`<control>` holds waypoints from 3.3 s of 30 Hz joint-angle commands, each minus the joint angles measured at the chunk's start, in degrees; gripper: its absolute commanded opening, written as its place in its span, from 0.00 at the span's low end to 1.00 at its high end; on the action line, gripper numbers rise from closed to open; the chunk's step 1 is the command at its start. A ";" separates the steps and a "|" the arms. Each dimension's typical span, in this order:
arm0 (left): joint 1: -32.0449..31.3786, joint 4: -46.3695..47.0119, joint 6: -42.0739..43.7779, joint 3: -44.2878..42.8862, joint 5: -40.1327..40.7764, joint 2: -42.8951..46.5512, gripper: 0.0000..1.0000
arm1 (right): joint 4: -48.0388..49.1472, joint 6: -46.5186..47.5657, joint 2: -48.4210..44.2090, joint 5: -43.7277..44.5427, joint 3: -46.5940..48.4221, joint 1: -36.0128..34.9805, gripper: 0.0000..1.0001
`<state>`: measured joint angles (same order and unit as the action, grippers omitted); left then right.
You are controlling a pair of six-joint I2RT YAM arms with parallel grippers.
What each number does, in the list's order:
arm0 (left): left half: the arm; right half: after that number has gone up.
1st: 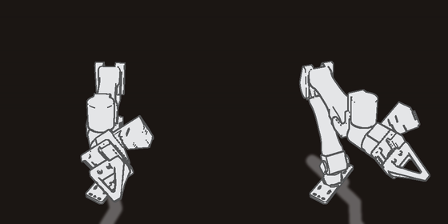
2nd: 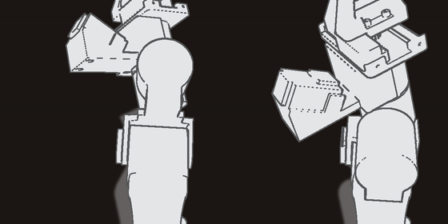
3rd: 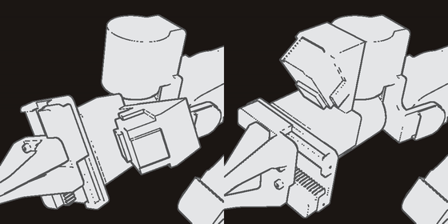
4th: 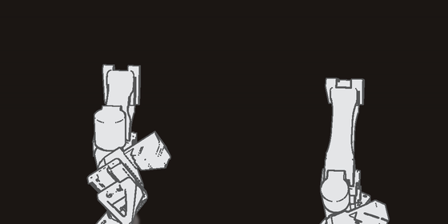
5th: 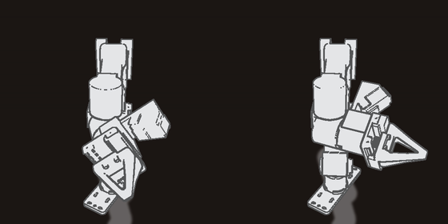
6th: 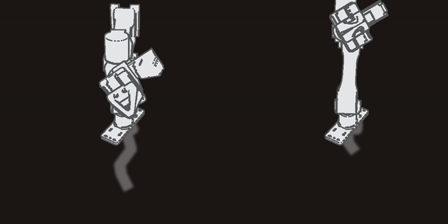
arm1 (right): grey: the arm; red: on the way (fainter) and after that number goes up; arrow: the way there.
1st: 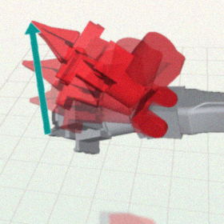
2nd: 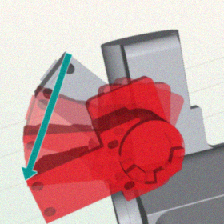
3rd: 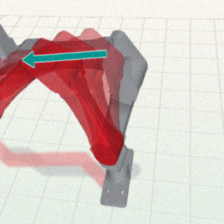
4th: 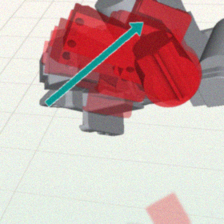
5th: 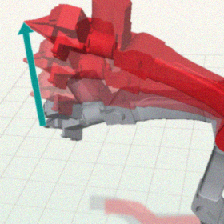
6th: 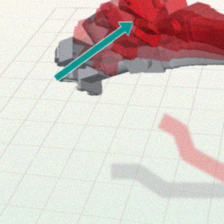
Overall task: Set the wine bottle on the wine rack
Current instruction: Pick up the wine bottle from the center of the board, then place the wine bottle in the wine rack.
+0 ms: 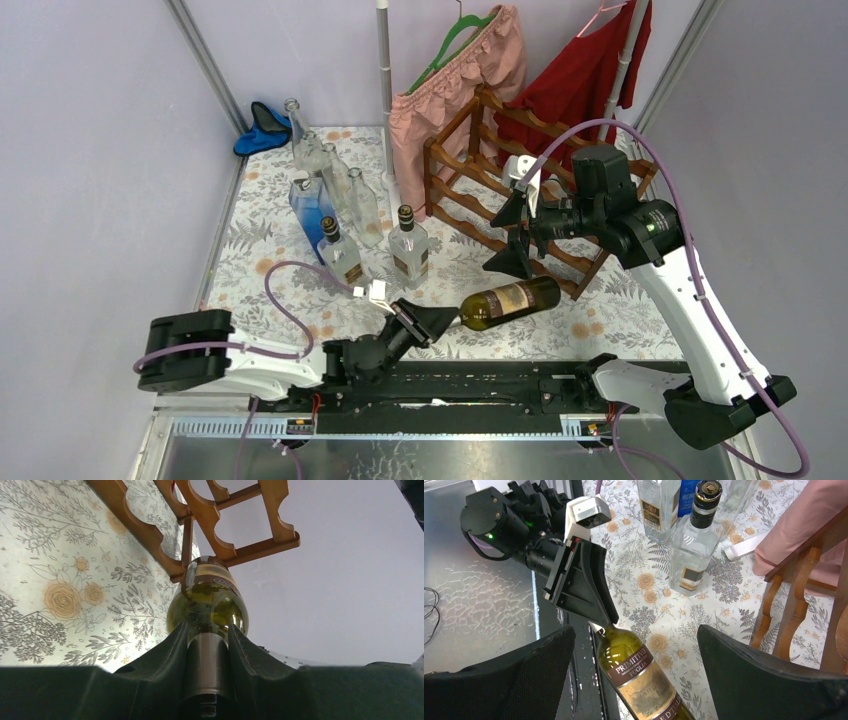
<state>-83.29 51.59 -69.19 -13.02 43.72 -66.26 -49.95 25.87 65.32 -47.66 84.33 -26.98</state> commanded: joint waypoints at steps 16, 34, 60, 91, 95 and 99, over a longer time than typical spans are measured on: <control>-0.97 39.72 -11.51 -5.74 10.54 -26.99 0.00 | 0.14 1.23 -3.24 1.66 0.87 0.27 1.00; -0.91 38.24 -16.53 -8.30 12.78 -32.94 0.00 | -0.72 2.02 -4.14 1.71 0.15 0.33 1.00; 0.01 39.79 -17.40 -15.13 17.99 -41.57 0.00 | -2.23 2.59 -6.33 0.38 -0.75 0.27 1.00; 0.44 40.08 -16.39 -35.52 25.87 -58.58 0.00 | -8.06 4.90 -7.29 0.24 1.36 0.27 1.00; 1.01 40.08 -16.53 -38.62 26.56 -60.72 0.00 | -8.66 5.42 -7.40 0.37 1.23 0.31 1.00; 1.63 39.99 -16.27 -41.94 27.74 -62.91 0.05 | -9.20 5.89 -7.27 0.37 1.18 0.29 1.00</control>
<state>-82.59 80.40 -83.42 -50.65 67.37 -128.95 -58.24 30.70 58.67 -46.15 83.72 -26.96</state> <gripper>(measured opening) 0.387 0.995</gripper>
